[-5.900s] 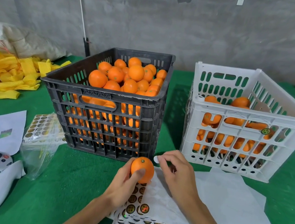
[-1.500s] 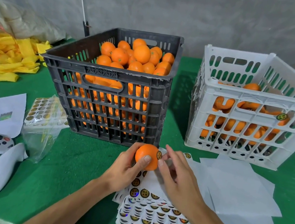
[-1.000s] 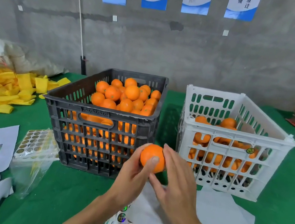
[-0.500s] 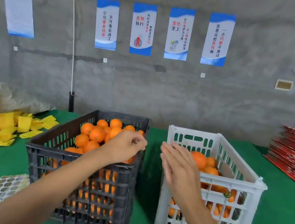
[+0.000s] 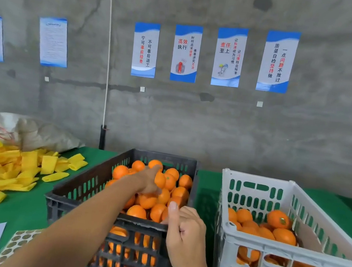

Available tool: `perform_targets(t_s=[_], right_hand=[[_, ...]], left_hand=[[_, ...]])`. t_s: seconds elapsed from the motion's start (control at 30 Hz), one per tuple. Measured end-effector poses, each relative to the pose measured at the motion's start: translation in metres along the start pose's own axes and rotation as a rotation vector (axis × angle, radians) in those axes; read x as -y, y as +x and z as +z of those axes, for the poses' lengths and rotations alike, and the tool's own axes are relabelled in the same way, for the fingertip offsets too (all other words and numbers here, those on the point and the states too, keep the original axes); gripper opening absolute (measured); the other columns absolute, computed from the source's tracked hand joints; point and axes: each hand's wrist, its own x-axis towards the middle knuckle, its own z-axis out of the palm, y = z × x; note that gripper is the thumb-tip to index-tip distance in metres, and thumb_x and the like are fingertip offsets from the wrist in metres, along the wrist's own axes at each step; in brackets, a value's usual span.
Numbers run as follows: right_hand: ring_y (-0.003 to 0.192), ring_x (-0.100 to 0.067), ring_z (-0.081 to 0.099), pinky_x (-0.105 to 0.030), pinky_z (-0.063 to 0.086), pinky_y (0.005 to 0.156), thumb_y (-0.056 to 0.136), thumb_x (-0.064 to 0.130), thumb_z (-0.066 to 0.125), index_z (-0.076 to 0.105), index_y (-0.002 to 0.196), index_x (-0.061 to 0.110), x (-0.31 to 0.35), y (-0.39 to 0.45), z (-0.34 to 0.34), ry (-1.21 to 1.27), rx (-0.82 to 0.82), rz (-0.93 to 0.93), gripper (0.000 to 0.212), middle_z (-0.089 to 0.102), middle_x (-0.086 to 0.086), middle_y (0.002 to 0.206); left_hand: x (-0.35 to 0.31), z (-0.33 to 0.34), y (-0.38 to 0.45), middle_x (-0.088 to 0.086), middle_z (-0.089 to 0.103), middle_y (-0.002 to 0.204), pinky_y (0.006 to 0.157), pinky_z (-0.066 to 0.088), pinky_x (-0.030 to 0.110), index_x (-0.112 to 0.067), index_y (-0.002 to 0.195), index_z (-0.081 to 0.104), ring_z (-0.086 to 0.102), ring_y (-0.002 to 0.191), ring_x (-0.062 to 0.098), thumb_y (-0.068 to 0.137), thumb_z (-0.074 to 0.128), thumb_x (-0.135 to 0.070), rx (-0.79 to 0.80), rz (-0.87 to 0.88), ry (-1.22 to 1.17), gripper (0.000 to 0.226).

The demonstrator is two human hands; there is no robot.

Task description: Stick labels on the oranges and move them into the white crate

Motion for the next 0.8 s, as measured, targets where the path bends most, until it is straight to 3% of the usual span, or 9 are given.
perform_targets(t_s=[0.13,0.3,0.43,0.5,0.63,0.7,0.8], right_hand=[[0.059,-0.013,0.051,-0.032,0.045,0.073,0.109,0.041,0.037,0.047,0.050,0.017,-0.008,-0.002,0.006,0.009,-0.021,0.017,0.065,0.050,0.005,0.054],[0.051,-0.016,0.045,-0.040,0.045,0.068,0.107,0.027,0.041,0.037,0.047,0.014,-0.007,-0.001,0.008,0.029,-0.072,-0.011,0.061,0.042,0.004,0.048],[0.054,-0.013,0.045,-0.042,0.047,0.074,0.108,0.029,0.036,0.035,0.050,0.021,-0.005,0.001,0.005,0.058,-0.034,-0.008,0.059,0.043,0.006,0.049],[0.060,-0.011,0.052,-0.040,0.047,0.081,0.109,0.034,0.034,0.045,0.049,0.016,-0.005,0.001,0.001,0.098,0.021,0.038,0.063,0.052,0.005,0.053],[0.082,-0.009,0.066,-0.034,0.050,0.087,0.110,0.042,0.037,0.074,0.067,0.016,0.007,0.004,-0.013,0.262,0.123,0.244,0.062,0.072,0.008,0.076],[0.089,-0.012,0.070,-0.032,0.053,0.087,0.109,0.048,0.037,0.077,0.079,0.021,0.019,-0.001,-0.021,0.383,0.106,0.302,0.057,0.075,0.006,0.084],[0.095,-0.018,0.068,-0.034,0.055,0.085,0.109,0.047,0.038,0.073,0.095,0.020,0.039,-0.022,-0.033,0.410,0.052,0.212,0.046,0.072,0.005,0.094]], left_hand=[[-0.005,0.006,0.024,0.009,0.017,0.169,0.101,0.053,0.045,-0.038,0.164,0.018,0.048,0.139,0.037,0.097,0.072,-0.036,0.021,0.026,0.203,0.087],[-0.008,0.000,0.015,0.016,0.037,0.150,0.097,0.050,0.043,-0.031,0.153,0.040,0.056,0.124,0.039,0.096,0.073,-0.023,-0.090,0.075,0.151,0.066],[-0.028,-0.011,-0.023,0.011,0.043,0.145,0.108,0.046,0.048,-0.035,0.151,0.044,0.055,0.126,0.037,0.094,0.075,-0.029,-0.334,0.223,-0.025,0.065],[-0.040,-0.011,-0.053,0.007,0.047,0.139,0.106,0.048,0.049,-0.039,0.149,0.046,0.057,0.121,0.034,0.093,0.075,-0.035,-0.467,0.301,-0.157,0.063],[-0.048,0.013,-0.128,-0.001,0.048,0.136,0.093,0.054,0.029,-0.039,0.147,0.051,0.056,0.116,0.015,0.092,0.078,-0.033,-0.728,0.478,-0.370,0.061],[-0.046,0.031,-0.163,-0.001,0.046,0.140,0.091,0.053,0.020,-0.035,0.147,0.053,0.053,0.121,0.008,0.093,0.078,-0.029,-0.863,0.571,-0.466,0.059],[-0.040,0.062,-0.205,0.008,0.043,0.148,0.101,0.045,0.014,-0.025,0.145,0.055,0.046,0.137,0.011,0.094,0.080,-0.021,-1.062,0.676,-0.503,0.057]])
